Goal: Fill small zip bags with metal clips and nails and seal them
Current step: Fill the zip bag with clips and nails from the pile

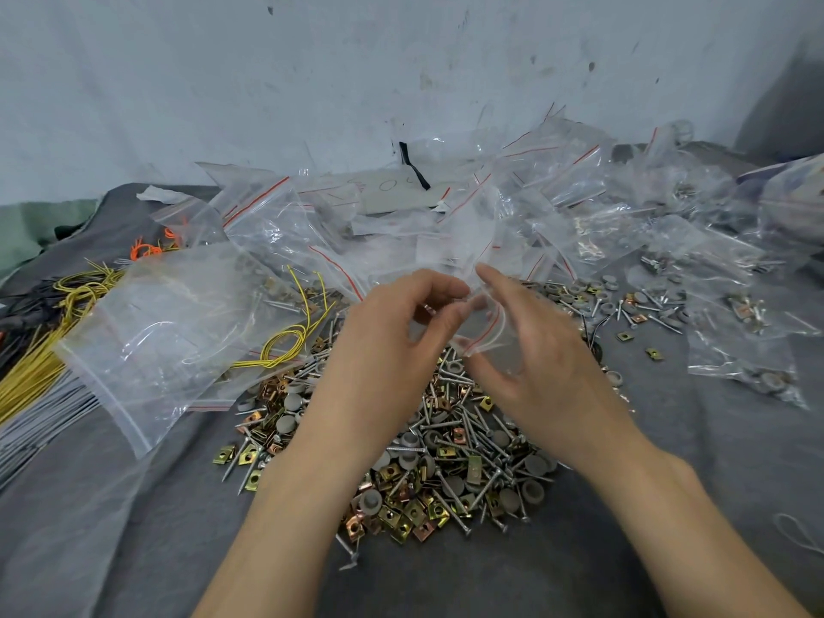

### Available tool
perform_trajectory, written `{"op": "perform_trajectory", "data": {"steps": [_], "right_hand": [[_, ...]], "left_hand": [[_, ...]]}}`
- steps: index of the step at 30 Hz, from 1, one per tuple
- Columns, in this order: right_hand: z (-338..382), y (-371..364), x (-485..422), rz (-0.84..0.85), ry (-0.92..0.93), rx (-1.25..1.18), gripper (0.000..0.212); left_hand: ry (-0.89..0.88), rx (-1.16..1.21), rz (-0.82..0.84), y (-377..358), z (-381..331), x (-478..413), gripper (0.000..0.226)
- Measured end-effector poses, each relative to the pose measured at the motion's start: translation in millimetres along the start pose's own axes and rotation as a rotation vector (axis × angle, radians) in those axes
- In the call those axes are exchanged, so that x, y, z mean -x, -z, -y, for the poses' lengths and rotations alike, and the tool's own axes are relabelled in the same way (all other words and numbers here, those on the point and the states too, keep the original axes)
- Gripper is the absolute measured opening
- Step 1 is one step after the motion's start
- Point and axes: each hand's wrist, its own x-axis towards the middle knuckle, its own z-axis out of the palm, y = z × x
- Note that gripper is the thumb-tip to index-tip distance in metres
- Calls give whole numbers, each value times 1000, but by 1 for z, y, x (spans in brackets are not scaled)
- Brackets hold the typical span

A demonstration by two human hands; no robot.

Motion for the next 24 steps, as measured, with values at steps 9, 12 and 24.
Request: {"op": "perform_trajectory", "data": {"steps": [9,12,24], "right_hand": [[1,-2,0,14,6,-20,72],[0,-1,-1,-18,-24,-113,69],[-5,24,-14,-236,-368,-1043,18]], "left_hand": [[-55,-123,48,2,3,2,23],[-46,-60,-29,4,7,2,22],[218,-537,310,8,38,14,41]]}}
